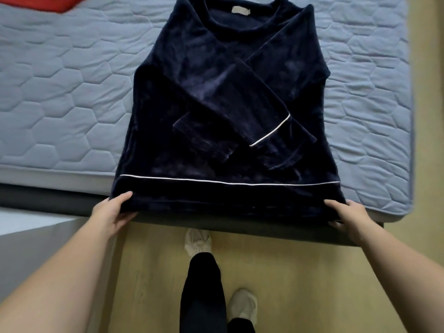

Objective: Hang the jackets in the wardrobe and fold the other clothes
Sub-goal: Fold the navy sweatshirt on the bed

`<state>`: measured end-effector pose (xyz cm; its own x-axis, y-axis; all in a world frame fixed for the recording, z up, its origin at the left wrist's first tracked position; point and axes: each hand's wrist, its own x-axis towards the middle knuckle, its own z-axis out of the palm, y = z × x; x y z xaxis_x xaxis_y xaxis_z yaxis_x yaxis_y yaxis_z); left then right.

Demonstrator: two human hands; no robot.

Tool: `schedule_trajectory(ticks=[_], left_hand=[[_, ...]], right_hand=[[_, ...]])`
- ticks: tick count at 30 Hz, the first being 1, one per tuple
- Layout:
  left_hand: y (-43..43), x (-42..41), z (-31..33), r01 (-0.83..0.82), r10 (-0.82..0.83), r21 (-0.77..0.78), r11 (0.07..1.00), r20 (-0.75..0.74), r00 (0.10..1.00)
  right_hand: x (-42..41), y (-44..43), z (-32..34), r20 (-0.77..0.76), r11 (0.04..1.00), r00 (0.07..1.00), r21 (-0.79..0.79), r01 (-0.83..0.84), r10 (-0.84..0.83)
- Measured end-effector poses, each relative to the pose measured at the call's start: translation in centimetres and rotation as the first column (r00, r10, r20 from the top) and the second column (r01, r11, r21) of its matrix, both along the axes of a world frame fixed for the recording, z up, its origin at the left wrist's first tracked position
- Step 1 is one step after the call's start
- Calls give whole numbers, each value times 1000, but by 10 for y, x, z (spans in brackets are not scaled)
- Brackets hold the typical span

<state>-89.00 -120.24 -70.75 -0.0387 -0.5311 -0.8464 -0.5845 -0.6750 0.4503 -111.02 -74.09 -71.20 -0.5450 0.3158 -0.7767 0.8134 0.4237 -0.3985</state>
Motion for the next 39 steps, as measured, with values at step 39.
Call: schedule_trajectory(ticks=[39], left_hand=[[31,1,261,-250,245,22,968,-296,923]], right_hand=[[34,-17,267,-4,641,701,-407,650,-713]])
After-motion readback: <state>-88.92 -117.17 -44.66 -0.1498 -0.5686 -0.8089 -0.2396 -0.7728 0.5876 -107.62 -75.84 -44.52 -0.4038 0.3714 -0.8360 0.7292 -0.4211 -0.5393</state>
